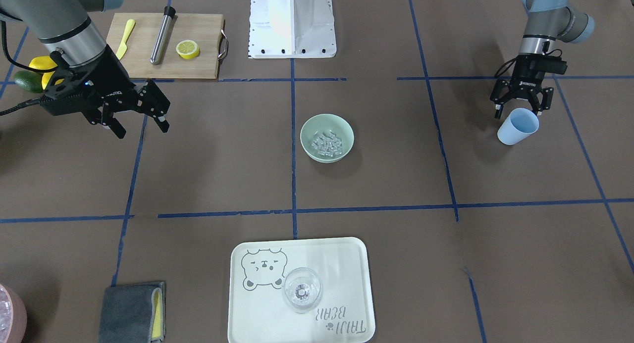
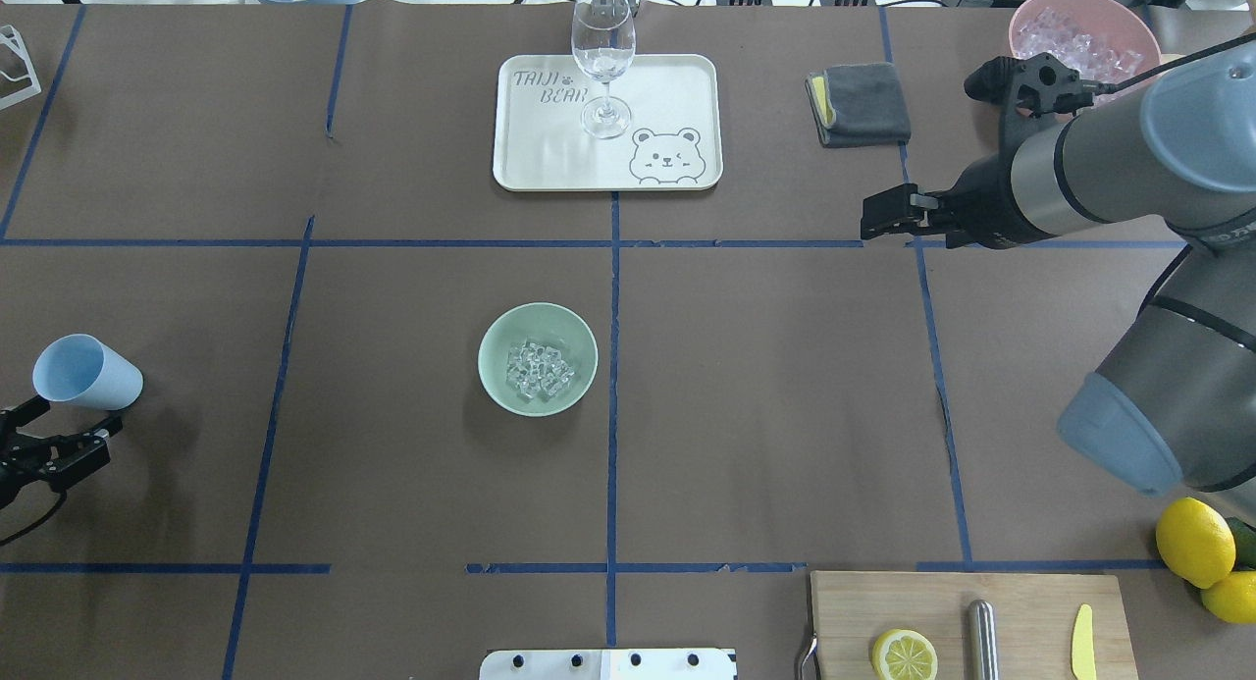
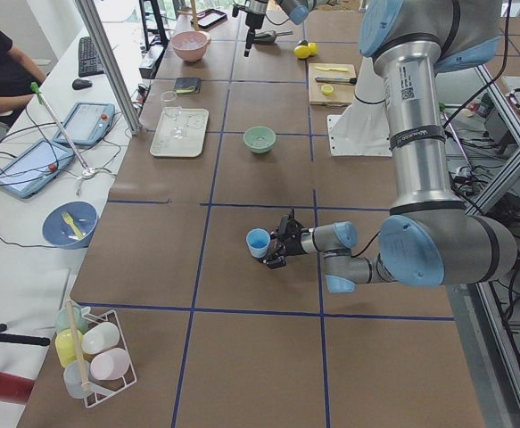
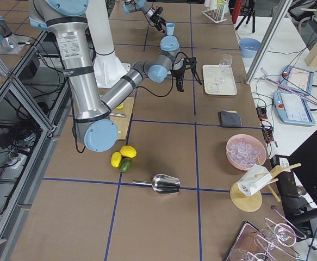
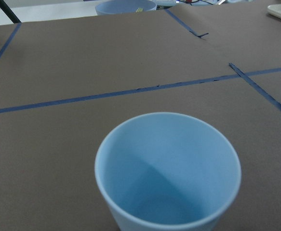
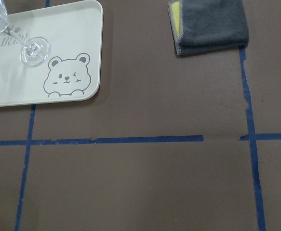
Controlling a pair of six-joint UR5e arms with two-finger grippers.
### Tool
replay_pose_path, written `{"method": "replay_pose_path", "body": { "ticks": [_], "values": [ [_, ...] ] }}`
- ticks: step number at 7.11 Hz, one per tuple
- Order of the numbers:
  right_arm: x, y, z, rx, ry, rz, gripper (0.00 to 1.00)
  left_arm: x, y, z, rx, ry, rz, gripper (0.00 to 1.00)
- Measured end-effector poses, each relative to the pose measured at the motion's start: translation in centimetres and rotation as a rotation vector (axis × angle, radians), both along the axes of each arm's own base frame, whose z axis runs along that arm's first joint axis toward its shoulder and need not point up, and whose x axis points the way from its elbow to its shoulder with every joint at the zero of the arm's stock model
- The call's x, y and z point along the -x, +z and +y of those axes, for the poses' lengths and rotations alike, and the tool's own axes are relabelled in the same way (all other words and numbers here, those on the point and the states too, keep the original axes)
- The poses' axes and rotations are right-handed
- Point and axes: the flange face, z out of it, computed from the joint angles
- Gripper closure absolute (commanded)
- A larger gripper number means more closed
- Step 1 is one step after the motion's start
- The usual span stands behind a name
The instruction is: Pour ice into bowl
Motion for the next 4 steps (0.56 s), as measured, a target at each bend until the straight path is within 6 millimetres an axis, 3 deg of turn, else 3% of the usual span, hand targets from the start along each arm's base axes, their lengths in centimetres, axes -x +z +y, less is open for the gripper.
{"method": "replay_pose_path", "body": {
  "ticks": [4],
  "values": [
    [0.7,0.2,0.6,0.007,-0.008,0.001,0.00,3.2,-1.2,2.2,0.017,0.189,-0.050,0.00]
  ]
}}
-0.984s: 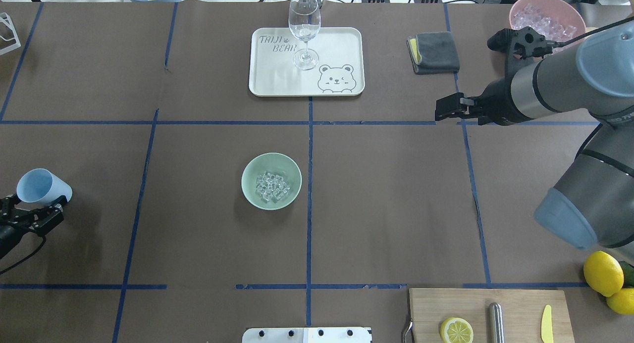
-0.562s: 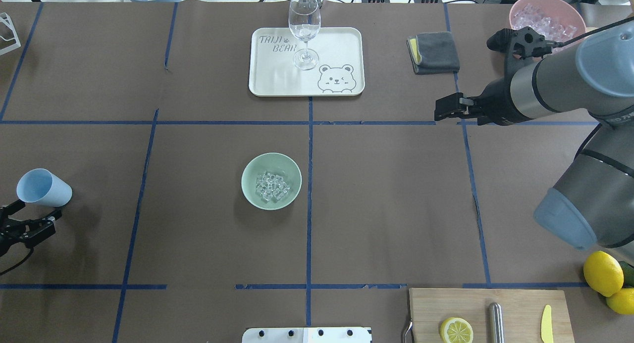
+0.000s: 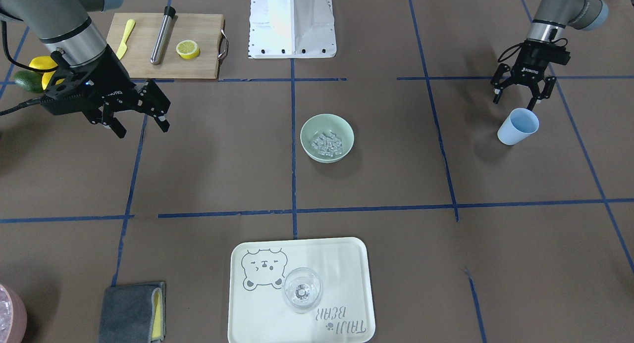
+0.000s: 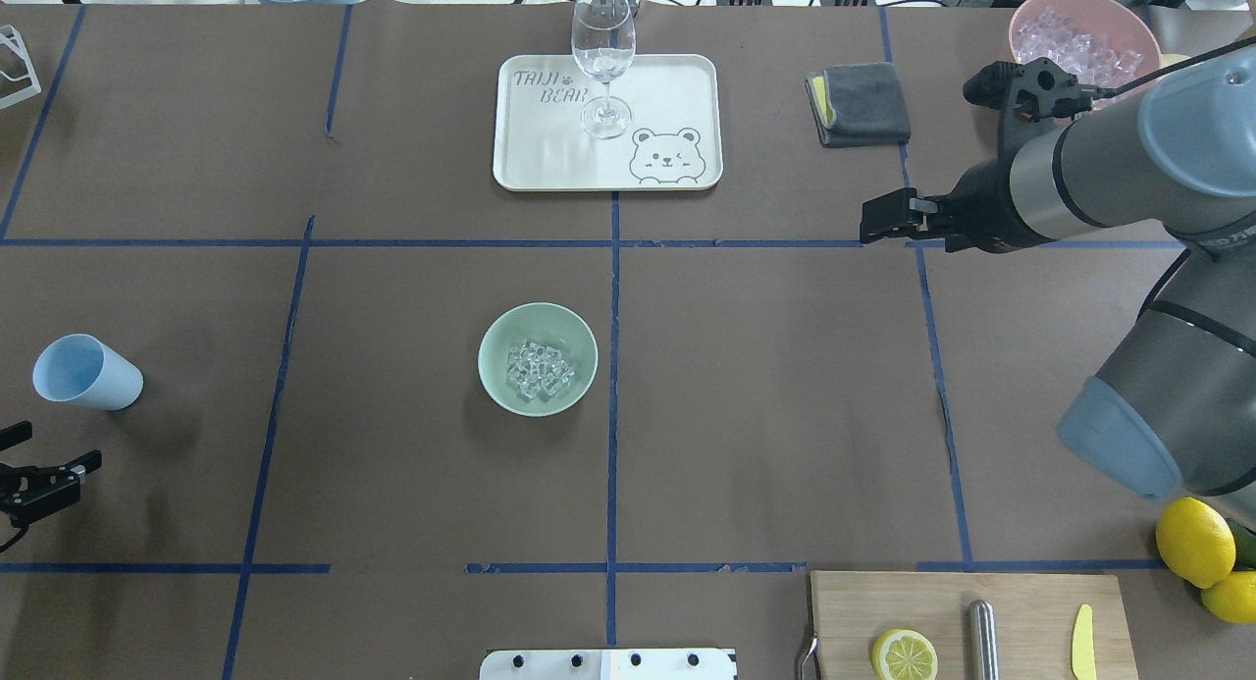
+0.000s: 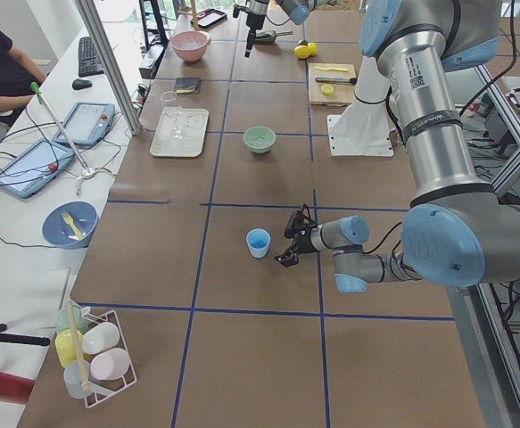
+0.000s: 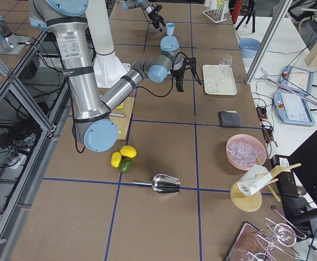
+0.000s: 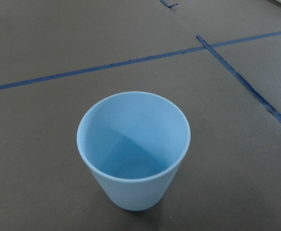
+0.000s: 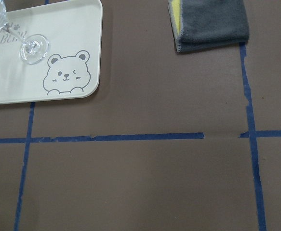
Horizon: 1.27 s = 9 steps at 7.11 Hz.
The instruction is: Pour ice into bowl
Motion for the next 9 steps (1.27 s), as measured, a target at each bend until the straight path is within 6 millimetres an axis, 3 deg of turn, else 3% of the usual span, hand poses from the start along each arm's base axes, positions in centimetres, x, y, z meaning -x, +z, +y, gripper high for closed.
{"method": "replay_pose_path", "body": {
  "ticks": [2,4,6,7,9],
  "values": [
    [4.4,-0.2,2.9,0.034,0.017,0.003,0.00,2.3,1.8,0.9,0.019,0.086,-0.069,0.00],
    [10.7,-1.5,8.1,0.049,0.034,-0.007,0.00,5.8,4.9,0.6,0.022,0.153,-0.150,0.00],
    [16.8,-5.2,13.0,0.082,0.024,-0.017,0.00,11.1,6.9,-1.1,-0.010,0.180,-0.216,0.00],
    [19.3,-6.8,14.4,0.091,0.019,0.010,0.00,13.2,7.3,-2.3,-0.002,0.174,-0.214,0.00],
    [23.6,-8.6,14.5,0.092,0.022,0.047,0.00,15.3,7.2,-6.7,0.100,0.149,-0.165,0.00]
  ]
}}
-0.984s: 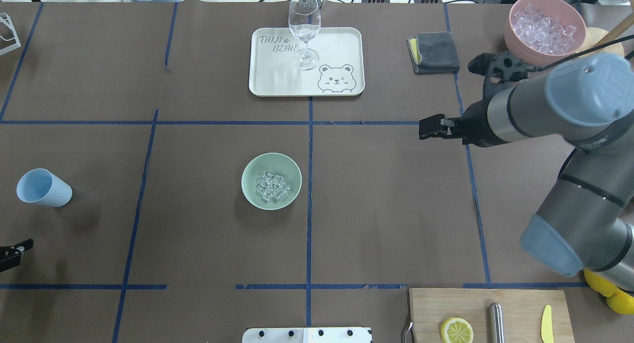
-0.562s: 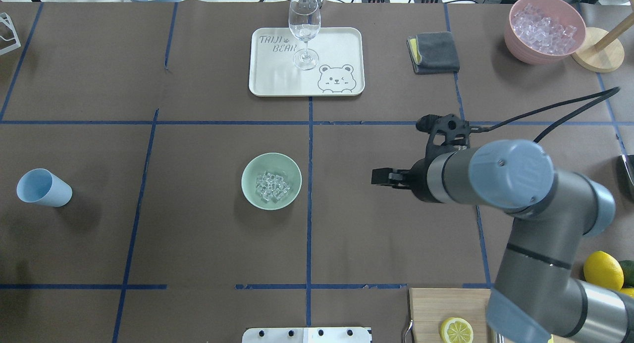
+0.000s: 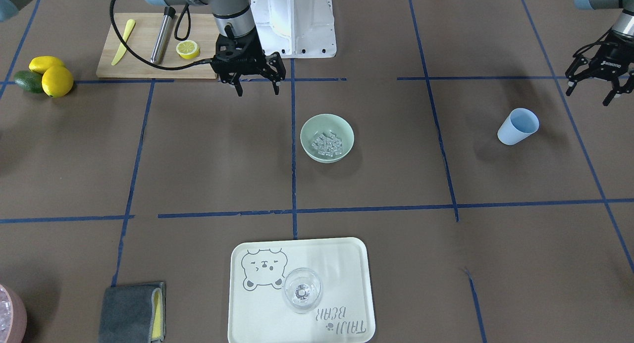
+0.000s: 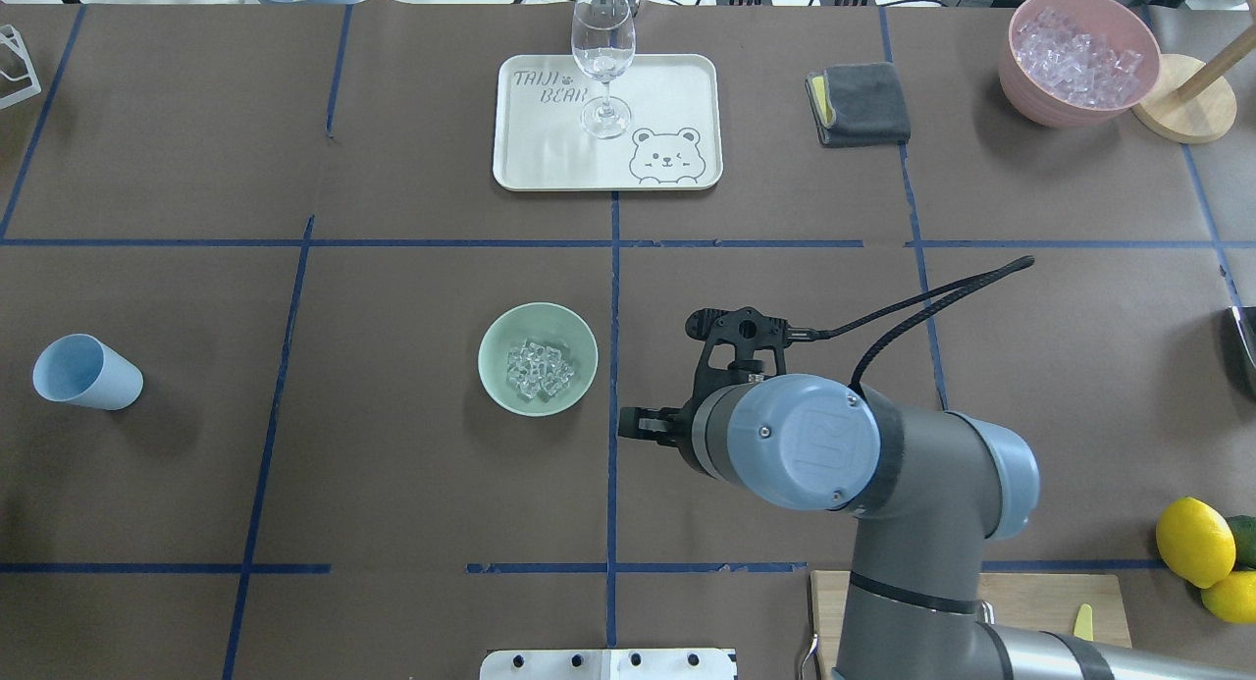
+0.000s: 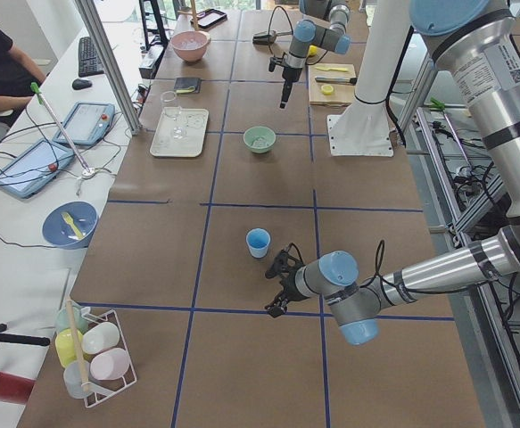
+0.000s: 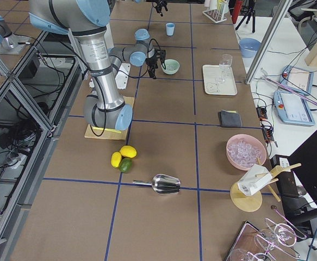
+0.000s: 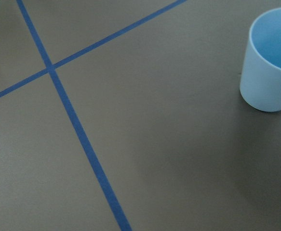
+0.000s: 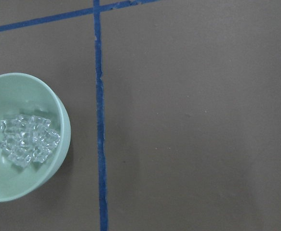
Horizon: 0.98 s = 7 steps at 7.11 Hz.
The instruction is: Pour ice into bowl
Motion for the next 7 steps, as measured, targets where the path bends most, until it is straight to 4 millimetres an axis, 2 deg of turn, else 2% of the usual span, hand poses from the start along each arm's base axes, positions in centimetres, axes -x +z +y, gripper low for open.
{"method": "replay_pose_path", "body": {
  "ticks": [2,3,7],
  "values": [
    [3.0,-1.9,-1.9,-0.004,0.014,0.010,0.01,0.9,-0.7,-4.5,0.091,-0.040,0.012,0.00],
    [4.3,-2.8,-3.0,-0.006,0.022,0.017,0.02,0.9,-0.9,-5.5,0.113,-0.047,0.010,0.00],
    [8.3,-4.2,-8.4,-0.006,0.051,0.039,0.10,1.0,-1.4,-6.2,0.114,-0.053,0.014,0.00]
  ]
}}
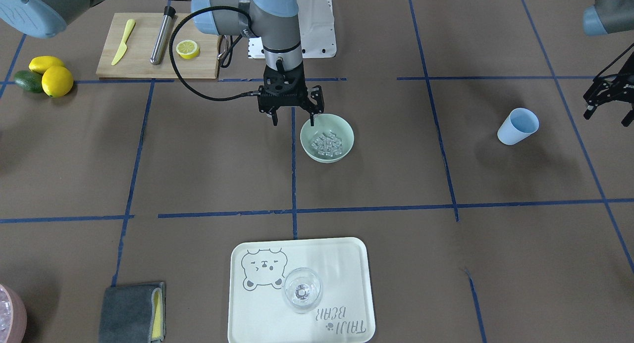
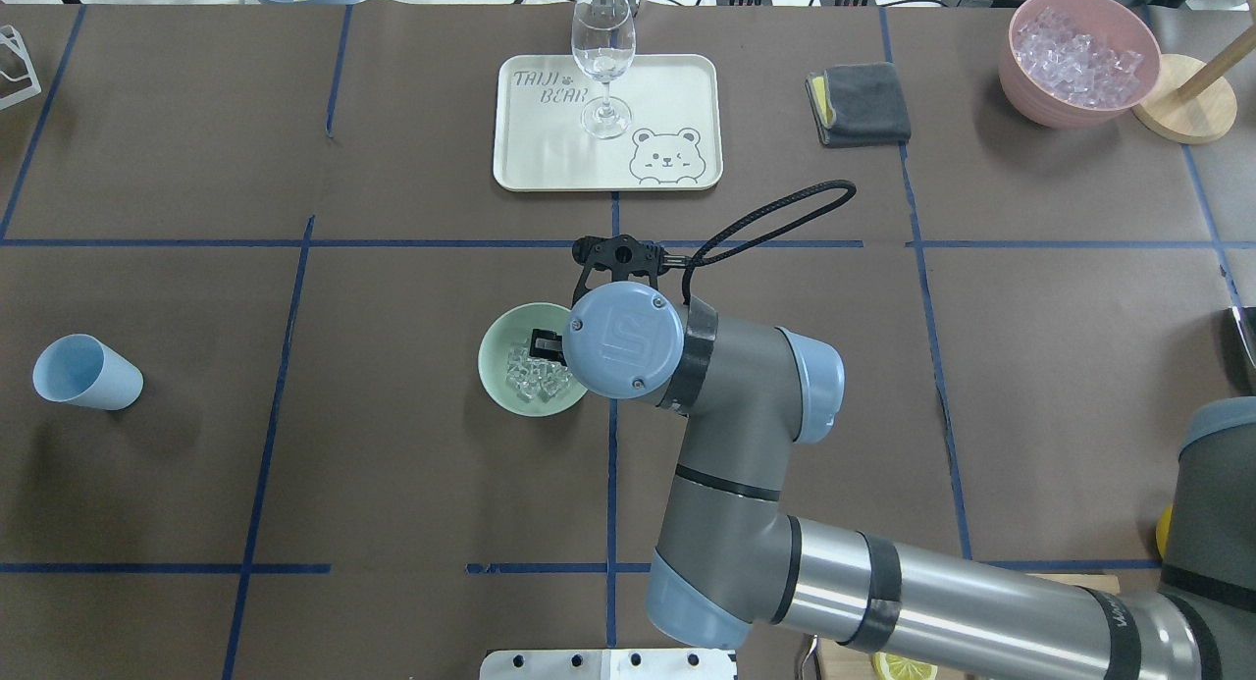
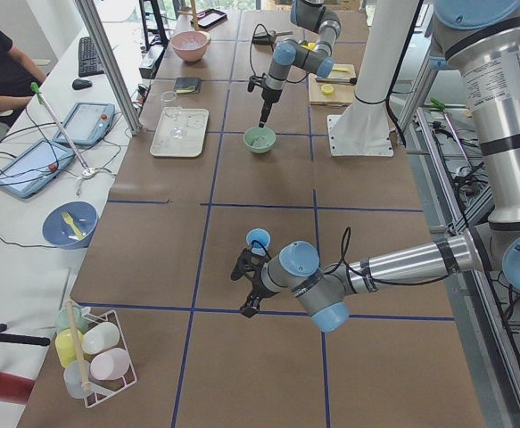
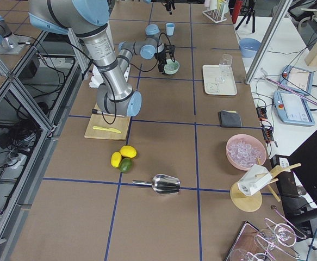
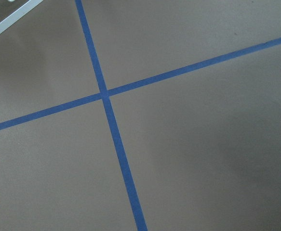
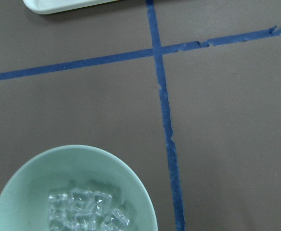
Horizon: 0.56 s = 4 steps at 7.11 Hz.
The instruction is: Pour ice into bowl
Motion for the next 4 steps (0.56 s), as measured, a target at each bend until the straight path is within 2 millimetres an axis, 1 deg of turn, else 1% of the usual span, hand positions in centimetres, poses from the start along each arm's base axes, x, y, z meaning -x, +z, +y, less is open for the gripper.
{"method": "replay_pose_path", "body": {
  "ticks": [1,2,3,4],
  "values": [
    [0.74,0.17,-0.65,0.001,0.001,-0.008,0.24,0.02,-0.06,0.00,-0.002,-0.001,0.001,0.00],
    [1.09,0.30,-0.84,0.006,-0.005,-0.014,0.51,0.03,-0.09,0.00,-0.003,-0.001,0.001,0.00],
    [1.24,0.39,-0.82,0.015,-0.012,-0.019,0.67,0.03,-0.11,0.00,-0.004,-0.001,0.002,0.00],
    [1.29,0.47,-0.79,0.021,-0.017,-0.021,0.75,0.03,-0.15,0.00,-0.005,-0.001,0.002,0.00]
  ]
}}
